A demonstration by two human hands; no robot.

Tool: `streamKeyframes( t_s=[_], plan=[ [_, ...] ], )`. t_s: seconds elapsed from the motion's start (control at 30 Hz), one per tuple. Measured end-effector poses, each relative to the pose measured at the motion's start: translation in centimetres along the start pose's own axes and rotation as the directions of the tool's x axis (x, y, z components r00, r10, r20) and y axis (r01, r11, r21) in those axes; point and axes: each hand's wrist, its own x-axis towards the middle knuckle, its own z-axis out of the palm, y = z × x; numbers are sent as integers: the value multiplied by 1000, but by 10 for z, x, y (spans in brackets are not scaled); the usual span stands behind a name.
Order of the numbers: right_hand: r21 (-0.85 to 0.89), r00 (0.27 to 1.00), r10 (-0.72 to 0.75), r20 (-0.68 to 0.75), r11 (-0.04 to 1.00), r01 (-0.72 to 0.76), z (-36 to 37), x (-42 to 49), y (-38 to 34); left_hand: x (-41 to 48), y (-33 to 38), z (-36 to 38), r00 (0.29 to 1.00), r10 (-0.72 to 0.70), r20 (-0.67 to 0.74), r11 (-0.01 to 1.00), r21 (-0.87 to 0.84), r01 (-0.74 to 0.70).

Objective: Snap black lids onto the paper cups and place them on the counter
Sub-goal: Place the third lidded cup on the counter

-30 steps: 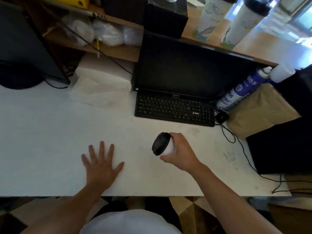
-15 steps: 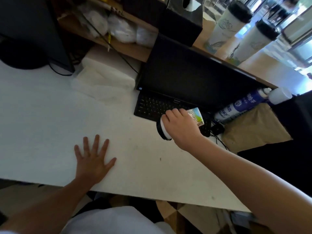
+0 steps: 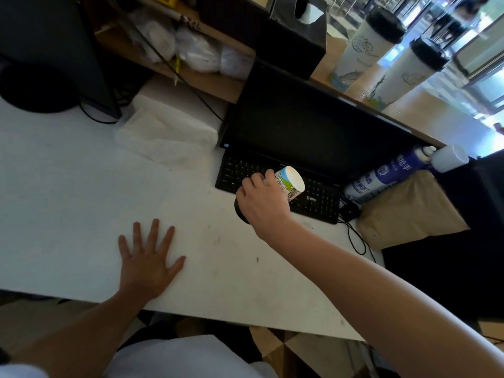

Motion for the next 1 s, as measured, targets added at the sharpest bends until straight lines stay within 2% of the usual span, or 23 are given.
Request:
streamKeyframes(
  t_s=[0.4,0.5,0.57,0.6,0.67,0.77,0.9,1.0],
  plan=[
    [83,999,39,13,996,-40,9,-4,5,-1,1,-3,1000,-7,30,1000,-9,7],
    [224,996,92,0,970,-90,10,-5,12,-1,1,-5,999,-9,35,1000,-6,9],
    [428,985,174,-17,891,-150,14,-8,19,-1,1,-6,999,-12,41,1000,0,12],
    [556,975,223,-9,812,-180,16,-11,22,0,0,-6,999,-14,40,1000,1,14],
    [793,951,300,67,563,-234,19,-17,27,0,1,-5,999,-18,37,1000,4,18],
    [957,921,355,160,172,-233,26,-28,23,0,2,-4,999,-13,30,1000,7,13],
    [944,865,434,251,-308,-119,38,-46,10,1,3,-5,999,-16,37,1000,17,15],
    [838,830,442,340,-543,-55,45,-52,-7,1,4,-5,999,-22,42,1000,16,21]
  ],
)
